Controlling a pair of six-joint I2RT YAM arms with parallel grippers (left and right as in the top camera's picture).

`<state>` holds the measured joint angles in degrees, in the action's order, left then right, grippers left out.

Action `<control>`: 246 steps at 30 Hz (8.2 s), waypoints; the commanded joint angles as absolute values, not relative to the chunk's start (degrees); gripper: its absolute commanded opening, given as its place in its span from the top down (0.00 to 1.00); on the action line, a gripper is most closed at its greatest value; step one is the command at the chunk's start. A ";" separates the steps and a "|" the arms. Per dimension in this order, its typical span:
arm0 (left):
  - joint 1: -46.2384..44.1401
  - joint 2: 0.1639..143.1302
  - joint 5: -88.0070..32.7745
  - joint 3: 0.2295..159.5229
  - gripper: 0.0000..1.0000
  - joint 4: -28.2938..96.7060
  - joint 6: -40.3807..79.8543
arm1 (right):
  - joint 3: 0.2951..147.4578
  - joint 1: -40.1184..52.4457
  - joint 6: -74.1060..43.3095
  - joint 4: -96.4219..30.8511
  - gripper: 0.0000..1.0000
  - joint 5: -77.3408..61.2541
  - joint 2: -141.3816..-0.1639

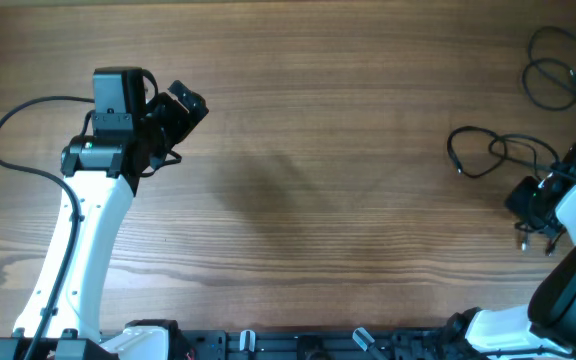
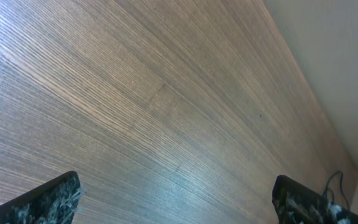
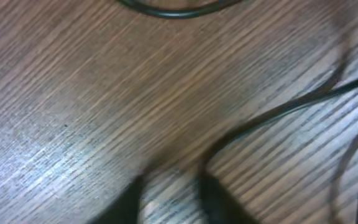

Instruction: Untangle cables

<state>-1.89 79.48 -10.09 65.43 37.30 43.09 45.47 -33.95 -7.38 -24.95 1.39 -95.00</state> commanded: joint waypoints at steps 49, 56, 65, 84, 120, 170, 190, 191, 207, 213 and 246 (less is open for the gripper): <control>-2.13 78.76 -9.30 65.69 0.00 37.15 42.00 | 60.64 -26.46 0.27 -58.78 0.00 -33.74 -24.16; -2.13 78.76 -9.30 65.69 0.00 37.15 41.98 | 58.65 -19.25 5.26 -56.60 0.00 -32.16 -23.70; -2.13 78.76 -9.30 65.69 0.00 37.15 42.00 | 30.89 -18.48 -4.16 -29.36 0.00 -33.15 -10.52; -2.13 78.76 -9.30 65.69 0.00 37.15 41.98 | 1.21 -13.17 -6.22 4.43 0.00 -26.57 -0.19; -2.13 78.76 -9.30 65.69 0.00 37.15 42.00 | 0.30 -4.93 -9.02 0.36 0.00 -6.39 -0.19; -2.52 0.36 -3.97 36.67 0.00 51.75 31.68 | 0.30 -4.93 -9.02 0.36 0.00 -6.37 -0.27; -5.17 0.21 -1.08 20.97 0.00 21.74 22.70 | 0.30 -4.93 -9.02 0.36 0.00 -6.39 -0.27; -5.85 0.21 -1.08 19.33 0.00 20.01 22.70 | 0.30 -4.93 -9.02 0.36 0.00 -6.37 -0.27; -7.25 0.21 -1.02 0.47 0.00 0.80 12.19 | 0.30 -4.93 -8.99 0.36 0.00 -6.37 -0.27; -7.22 0.21 -1.83 0.32 0.00 4.49 9.80 | 0.30 -4.93 -9.02 0.36 0.00 -6.37 -0.27; -4.71 0.23 -1.85 0.32 0.00 4.36 1.91 | 0.30 -4.93 -9.02 0.36 0.00 -6.37 -0.27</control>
